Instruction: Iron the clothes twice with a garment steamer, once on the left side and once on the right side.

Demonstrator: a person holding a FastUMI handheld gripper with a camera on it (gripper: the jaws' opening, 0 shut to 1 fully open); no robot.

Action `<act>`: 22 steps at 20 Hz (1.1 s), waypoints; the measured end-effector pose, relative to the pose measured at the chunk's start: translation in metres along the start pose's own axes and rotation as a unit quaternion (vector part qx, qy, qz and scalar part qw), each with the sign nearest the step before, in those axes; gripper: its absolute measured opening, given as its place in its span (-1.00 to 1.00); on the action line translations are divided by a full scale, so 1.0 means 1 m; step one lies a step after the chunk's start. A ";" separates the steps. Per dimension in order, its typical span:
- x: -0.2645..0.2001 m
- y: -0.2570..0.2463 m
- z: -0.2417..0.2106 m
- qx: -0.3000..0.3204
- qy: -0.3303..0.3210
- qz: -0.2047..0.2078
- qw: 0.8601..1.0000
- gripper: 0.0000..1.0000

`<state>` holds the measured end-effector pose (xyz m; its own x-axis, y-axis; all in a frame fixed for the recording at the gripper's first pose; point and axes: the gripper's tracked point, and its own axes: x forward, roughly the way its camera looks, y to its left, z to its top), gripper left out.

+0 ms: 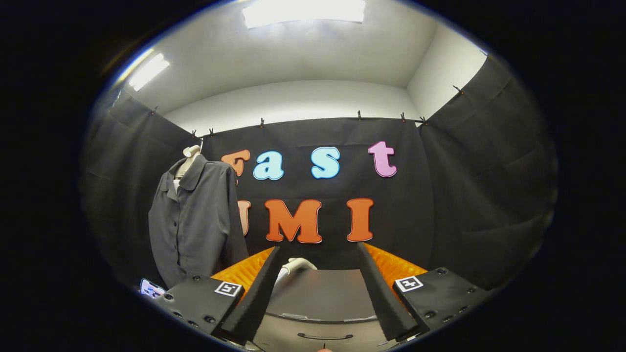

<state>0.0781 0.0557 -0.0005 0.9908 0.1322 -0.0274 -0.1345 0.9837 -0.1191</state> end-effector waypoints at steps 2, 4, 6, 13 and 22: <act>-0.002 -0.002 -0.002 0.004 0.002 -0.001 1.000 0.96; -0.004 -0.007 -0.003 0.004 0.002 -0.006 1.000 0.96; -0.006 -0.010 -0.003 0.004 0.002 -0.010 1.000 0.96; -0.011 -0.015 -0.005 0.006 0.002 -0.019 1.000 0.96; -0.009 -0.023 -0.012 0.012 0.010 -0.027 1.000 0.96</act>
<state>0.0723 0.0305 -0.0092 0.9962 0.0771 -0.0407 -0.0807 0.9920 -0.0970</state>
